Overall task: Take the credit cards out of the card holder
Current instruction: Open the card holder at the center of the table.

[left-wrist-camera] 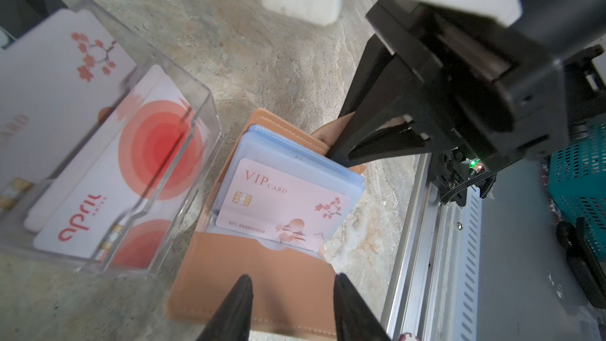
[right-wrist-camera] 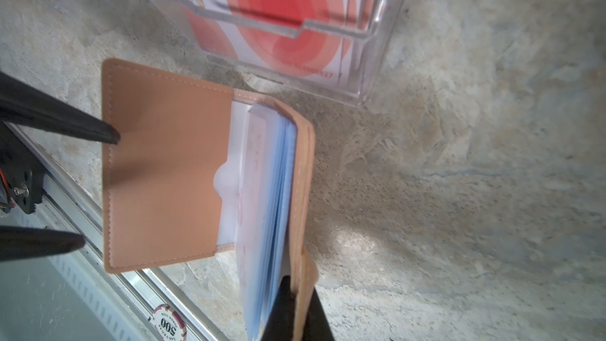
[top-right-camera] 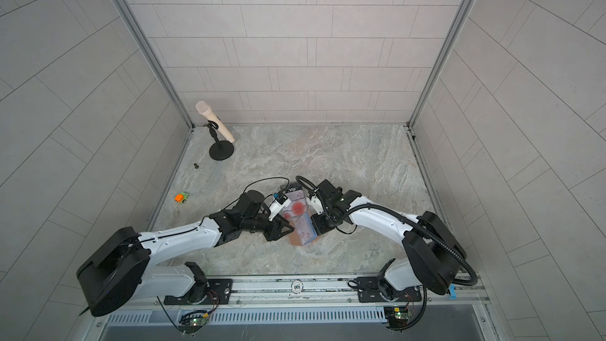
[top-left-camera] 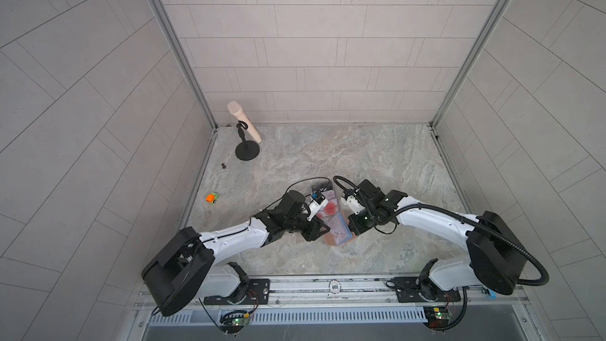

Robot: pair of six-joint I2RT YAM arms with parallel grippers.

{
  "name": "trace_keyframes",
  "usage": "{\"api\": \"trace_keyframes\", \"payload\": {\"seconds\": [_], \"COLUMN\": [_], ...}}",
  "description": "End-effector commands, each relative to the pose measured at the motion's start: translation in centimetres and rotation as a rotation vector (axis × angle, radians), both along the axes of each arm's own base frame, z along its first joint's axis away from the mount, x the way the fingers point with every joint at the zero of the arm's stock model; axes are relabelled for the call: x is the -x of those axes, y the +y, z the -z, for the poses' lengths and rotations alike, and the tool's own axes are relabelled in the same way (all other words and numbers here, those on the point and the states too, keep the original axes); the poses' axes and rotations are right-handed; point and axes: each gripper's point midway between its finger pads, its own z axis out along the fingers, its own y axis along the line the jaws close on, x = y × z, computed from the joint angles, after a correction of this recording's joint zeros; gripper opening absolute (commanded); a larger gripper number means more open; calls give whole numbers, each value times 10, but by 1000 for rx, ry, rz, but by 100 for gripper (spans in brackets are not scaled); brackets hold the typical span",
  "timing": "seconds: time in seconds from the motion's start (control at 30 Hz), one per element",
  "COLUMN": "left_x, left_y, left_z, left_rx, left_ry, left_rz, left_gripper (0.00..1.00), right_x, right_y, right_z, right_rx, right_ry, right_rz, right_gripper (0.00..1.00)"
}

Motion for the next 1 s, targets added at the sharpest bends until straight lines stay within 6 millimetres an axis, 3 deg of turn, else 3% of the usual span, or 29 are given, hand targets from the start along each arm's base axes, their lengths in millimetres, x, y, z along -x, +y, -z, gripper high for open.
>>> {"api": "trace_keyframes", "payload": {"seconds": [0.0,0.37,0.6,0.8,0.97], "left_x": [-1,10,14,8,1], "left_y": [3,10,6,-1,-4], "left_z": [7,36,51,49,36], "left_rx": [2,-7,-21,-10,-11], "left_ry": [10,104,130,146,143], "left_rz": [-26,-87,-117,-158,-181], "left_gripper": [39,30,28,27,29], "right_x": [-8,-35,-41,-30,-14], "right_y": [0,-16,-26,-35,-35], "right_z": [1,13,4,-19,-34], "right_rx": [28,186,241,217,146], "right_ry": [-23,-62,-101,-140,-145], "right_rz": [5,113,164,186,203], "right_gripper": [10,21,30,37,43]}}
